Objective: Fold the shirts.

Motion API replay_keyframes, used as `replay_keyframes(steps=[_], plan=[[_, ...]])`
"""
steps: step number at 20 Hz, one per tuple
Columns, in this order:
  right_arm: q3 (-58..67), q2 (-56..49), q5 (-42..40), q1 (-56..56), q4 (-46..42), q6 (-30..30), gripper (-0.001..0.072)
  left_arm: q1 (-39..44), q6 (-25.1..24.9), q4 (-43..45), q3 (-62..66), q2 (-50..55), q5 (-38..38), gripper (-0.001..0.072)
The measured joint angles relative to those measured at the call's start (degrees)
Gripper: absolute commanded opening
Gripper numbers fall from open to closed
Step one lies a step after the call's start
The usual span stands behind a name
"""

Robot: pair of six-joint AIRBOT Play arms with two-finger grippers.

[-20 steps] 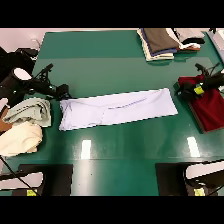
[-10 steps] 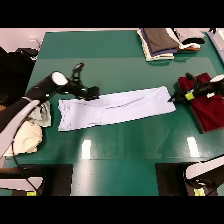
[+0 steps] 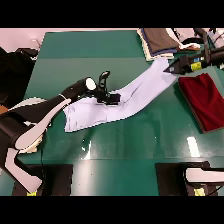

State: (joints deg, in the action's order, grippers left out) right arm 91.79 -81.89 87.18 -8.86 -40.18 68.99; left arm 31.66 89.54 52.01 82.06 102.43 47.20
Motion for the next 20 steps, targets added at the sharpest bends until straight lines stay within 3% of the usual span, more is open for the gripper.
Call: replay_keyframes(steps=[7, 11, 15, 16, 18, 20], plan=[[5.2, 3.7, -2.2, 12.7, 1.0, 3.1, 0.0016, -1.3, 0.6, 1.8, 3.1, -0.5, 3.3, 0.0023], [6.1, 2.7, -5.9, 23.1, 1.4, 3.8, 0.0017, -9.5, 0.9, 6.8, 4.6, -9.9, 6.8, 0.0024], [6.4, -2.8, -15.4, 37.4, 1.7, 3.8, 0.0017, -21.6, 0.9, 12.2, 5.0, -23.6, 10.4, 0.0024], [6.4, -5.0, -18.8, 41.2, 1.7, 3.5, 0.0037, -24.0, 0.9, 13.1, 5.1, -26.5, 11.0, 0.0024], [7.1, -9.8, -25.5, 47.6, 1.7, 2.9, 0.0374, -28.3, 0.9, 14.5, 5.1, -31.7, 11.6, 0.0024], [9.6, -14.6, -29.0, 51.9, 1.7, 2.4, 0.0376, -30.9, 0.9, 15.5, 5.1, -34.9, 12.6, 0.0024]])
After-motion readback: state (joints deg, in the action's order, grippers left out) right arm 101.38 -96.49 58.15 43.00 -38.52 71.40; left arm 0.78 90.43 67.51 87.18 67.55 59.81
